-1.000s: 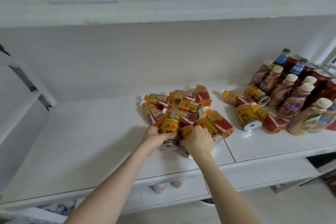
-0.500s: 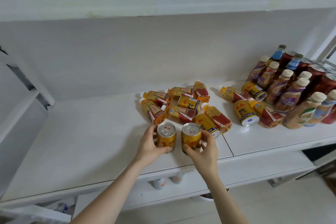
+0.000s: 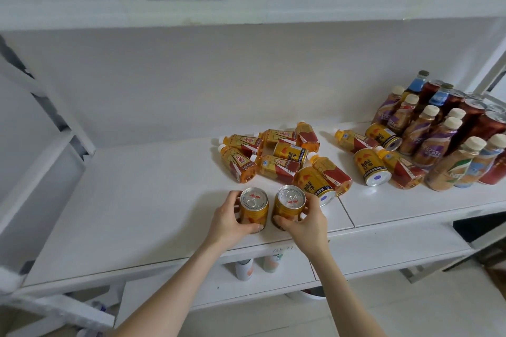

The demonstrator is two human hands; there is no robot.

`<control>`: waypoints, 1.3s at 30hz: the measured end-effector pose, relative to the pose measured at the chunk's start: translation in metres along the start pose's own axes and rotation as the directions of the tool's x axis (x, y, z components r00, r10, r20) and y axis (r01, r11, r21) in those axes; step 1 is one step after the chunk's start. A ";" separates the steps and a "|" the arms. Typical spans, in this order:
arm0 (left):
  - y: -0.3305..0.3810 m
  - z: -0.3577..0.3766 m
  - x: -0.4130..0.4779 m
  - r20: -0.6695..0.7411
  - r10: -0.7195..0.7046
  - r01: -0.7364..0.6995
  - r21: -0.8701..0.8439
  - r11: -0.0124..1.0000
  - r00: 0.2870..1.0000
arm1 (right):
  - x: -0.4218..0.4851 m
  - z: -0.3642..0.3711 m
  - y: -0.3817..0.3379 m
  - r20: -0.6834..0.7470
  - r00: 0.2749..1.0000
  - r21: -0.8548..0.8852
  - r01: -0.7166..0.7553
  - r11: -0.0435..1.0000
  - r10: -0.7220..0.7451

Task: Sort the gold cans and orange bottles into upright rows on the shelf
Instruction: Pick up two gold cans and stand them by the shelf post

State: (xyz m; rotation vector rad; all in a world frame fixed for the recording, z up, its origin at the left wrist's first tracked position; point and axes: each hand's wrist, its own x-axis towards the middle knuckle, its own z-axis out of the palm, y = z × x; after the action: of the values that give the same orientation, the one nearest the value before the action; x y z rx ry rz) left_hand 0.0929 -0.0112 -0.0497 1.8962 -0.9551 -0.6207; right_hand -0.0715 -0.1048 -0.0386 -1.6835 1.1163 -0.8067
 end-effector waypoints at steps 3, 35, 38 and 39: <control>0.000 -0.012 -0.013 -0.071 -0.036 0.034 -0.028 0.999 0.997 | -0.004 0.002 -0.008 0.052 0.999 -0.006 0.013 1.000 -0.013; -0.109 -0.285 -0.006 -0.207 -0.154 0.147 -0.052 0.988 0.966 | -0.035 0.272 -0.133 0.211 0.977 0.017 0.024 1.000 -0.027; -0.116 -0.293 0.011 -0.244 -0.167 0.157 -0.060 0.986 0.955 | -0.020 0.291 -0.138 0.243 0.970 0.004 0.016 1.000 -0.016; -0.119 -0.295 0.017 -0.251 -0.171 0.159 -0.067 0.985 0.953 | -0.014 0.297 -0.138 0.250 0.968 -0.001 0.011 1.000 -0.011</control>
State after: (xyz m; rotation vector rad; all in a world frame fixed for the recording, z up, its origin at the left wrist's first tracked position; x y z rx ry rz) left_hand 0.3618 0.1565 -0.0156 1.9713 -0.6164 -0.4741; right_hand 0.2262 0.0304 -0.0146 -1.7398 0.9337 -0.5797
